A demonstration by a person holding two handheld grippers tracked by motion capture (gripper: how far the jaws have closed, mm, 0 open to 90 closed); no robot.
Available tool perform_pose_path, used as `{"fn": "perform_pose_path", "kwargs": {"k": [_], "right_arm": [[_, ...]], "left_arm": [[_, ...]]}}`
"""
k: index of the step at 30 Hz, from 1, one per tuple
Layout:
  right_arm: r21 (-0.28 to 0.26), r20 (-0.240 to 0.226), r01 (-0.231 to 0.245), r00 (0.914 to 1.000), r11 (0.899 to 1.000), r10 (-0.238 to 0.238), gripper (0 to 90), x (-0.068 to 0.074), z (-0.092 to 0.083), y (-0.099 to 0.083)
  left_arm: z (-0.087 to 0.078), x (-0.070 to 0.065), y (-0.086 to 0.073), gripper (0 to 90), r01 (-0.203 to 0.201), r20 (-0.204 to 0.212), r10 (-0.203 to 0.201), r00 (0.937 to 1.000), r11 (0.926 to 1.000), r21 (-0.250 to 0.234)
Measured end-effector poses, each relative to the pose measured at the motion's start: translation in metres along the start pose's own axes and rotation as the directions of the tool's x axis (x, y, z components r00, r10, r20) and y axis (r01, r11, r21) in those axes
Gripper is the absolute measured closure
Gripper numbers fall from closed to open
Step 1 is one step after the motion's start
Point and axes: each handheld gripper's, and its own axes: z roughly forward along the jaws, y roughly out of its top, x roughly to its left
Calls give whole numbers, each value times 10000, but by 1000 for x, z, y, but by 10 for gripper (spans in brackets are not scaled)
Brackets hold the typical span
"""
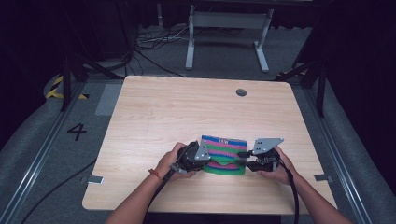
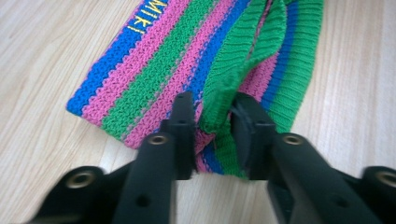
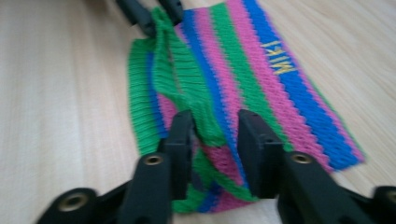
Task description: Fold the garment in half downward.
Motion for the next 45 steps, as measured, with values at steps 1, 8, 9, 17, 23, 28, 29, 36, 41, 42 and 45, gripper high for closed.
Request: {"fn": "perform_pose_path", "kwargs": {"k": [1, 8, 9, 17, 23, 28, 29, 36, 41, 42, 45], "right_arm": [[39, -92, 161, 9998, 9999, -161, 714, 2, 0, 1], [308, -528, 957, 9942, 9949, -940, 837, 15, -6, 2], [297, -534, 996, 9938, 9946, -979, 840, 16, -7, 2], [782, -349, 1153, 9930, 9902, -1129, 831, 15, -12, -4], [1030, -492, 1201, 9921, 9874, -1155, 787, 18, -10, -12], [1121, -743, 1211, 9908, 9863, -1132, 743, 22, -7, -17], [1098, -755, 1226, 9905, 9864, -1147, 720, 23, -8, -17], [200, -393, 863, 9956, 9961, -855, 570, 21, -27, -8], [214, 741, 97, 9972, 9997, -112, 480, 15, -21, -4], [332, 779, 22, 9970, 9994, -48, 476, 14, -18, -4], [451, 759, 7, 9971, 9990, -41, 471, 13, -12, -7]], "left_arm": [[-2, -1, 0, 753, -47, -23, 47, 10000, 10000, -5], [-12, -10, -4, 796, -406, -65, 409, 9991, 9986, 340], [-15, -12, -4, 778, -366, -150, 370, 9992, 9989, 307], [-12, -27, -4, 769, -779, 106, 774, 9969, 9952, 593], [1, -31, -10, 806, -892, 184, 879, 9960, 9917, 926], [0, -28, -13, 803, -555, 233, 539, 9983, 9955, 763], [-2, -27, -14, 795, -513, 168, 503, 9986, 9962, 699], [-21, -14, -12, 714, 396, -437, -415, 9982, 9983, -439], [-8, -15, -4, 611, 457, -185, -468, 9987, 9975, -532], [-4, -16, -2, 596, 375, -118, -381, 9992, 9984, -431], [7, -20, -1, 576, 314, -5, -314, 9995, 9992, -251]]}}
